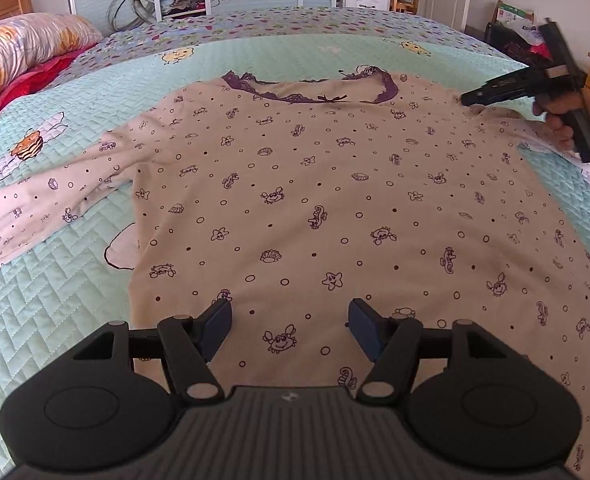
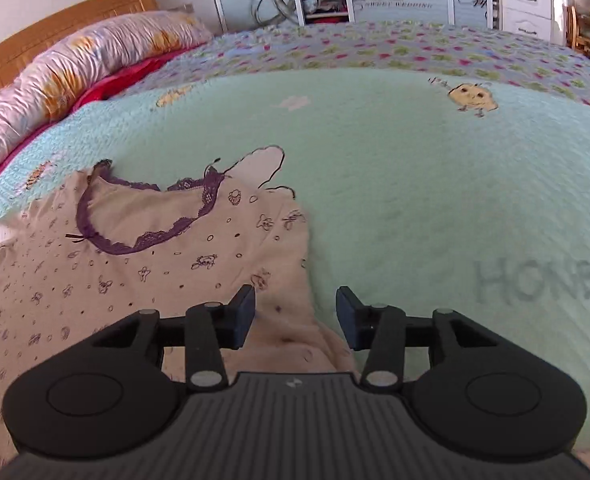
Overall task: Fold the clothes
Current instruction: 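Smooth the garment body near the neckline with the right gripper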
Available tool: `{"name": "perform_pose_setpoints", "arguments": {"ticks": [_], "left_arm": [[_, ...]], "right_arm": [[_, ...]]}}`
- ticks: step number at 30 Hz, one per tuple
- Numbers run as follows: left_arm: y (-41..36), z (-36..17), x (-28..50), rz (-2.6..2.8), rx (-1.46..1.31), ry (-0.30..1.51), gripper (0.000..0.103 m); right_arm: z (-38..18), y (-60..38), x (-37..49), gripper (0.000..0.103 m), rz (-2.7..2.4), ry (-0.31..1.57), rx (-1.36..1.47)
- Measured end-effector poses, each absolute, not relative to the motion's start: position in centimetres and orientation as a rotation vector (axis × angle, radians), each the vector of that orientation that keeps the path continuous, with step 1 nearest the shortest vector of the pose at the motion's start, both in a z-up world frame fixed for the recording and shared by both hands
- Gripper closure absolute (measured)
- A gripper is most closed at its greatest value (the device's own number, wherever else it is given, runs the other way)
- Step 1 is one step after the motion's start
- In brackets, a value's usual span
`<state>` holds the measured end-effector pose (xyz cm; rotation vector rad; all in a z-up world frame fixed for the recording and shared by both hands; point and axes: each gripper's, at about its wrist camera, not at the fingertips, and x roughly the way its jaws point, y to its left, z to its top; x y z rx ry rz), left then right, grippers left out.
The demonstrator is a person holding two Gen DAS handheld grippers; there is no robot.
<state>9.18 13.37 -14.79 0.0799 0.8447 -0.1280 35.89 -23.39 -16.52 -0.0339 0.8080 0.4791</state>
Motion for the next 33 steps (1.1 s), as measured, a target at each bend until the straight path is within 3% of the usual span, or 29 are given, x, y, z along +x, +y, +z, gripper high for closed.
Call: {"name": "perform_pose_setpoints", "arguments": {"ticks": [1, 6, 8, 9, 11, 13, 14, 18, 24, 30, 33], "left_arm": [[13.4, -14.7, 9.0, -0.127, 0.082, 0.845, 0.035], [14.1, -14.9, 8.6, -0.109, 0.075, 0.854, 0.035], [14.4, -14.8, 8.4, -0.104, 0.060, 0.849, 0.035], [14.5, -14.7, 8.4, -0.103, 0.053, 0.846, 0.035], [14.5, -14.5, 8.0, -0.107, 0.050, 0.837, 0.035], [14.6, -14.4, 7.5, -0.105, 0.049, 0.840, 0.035], [14.6, -14.3, 7.2, -0.102, 0.052, 0.842, 0.035], [14.9, -13.3, 5.5, -0.088, 0.063, 0.833, 0.035], [16.2, -12.0, 2.9, -0.064, 0.008, 0.825, 0.034], [16.6, -9.9, 0.1, -0.055, -0.053, 0.789, 0.034], [17.0, -9.2, -1.5, -0.047, -0.075, 0.783, 0.032]], "right_arm": [[-16.8, -22.8, 36.4, 0.099, 0.470, 0.819, -0.052], [-15.9, -25.2, 38.2, 0.099, 0.231, 0.721, 0.013], [-15.5, -26.9, 37.6, 0.089, 0.212, 0.700, 0.119], [-15.3, -27.2, 36.8, 0.079, 0.242, 0.703, 0.154], [-14.9, -26.9, 34.5, 0.071, 0.314, 0.701, 0.159], [-15.0, -26.2, 31.7, 0.049, 0.383, 0.718, 0.134], [-15.2, -26.1, 30.6, 0.044, 0.368, 0.726, 0.099], [-16.4, -27.9, 28.1, 0.045, 0.004, 0.715, -0.134], [-12.3, -31.1, 17.2, 0.043, -0.048, 0.531, 0.152], [-13.2, -25.8, 6.8, 0.041, 0.099, 0.614, 0.376], [-13.7, -23.2, 1.7, 0.034, 0.173, 0.653, 0.488]]}}
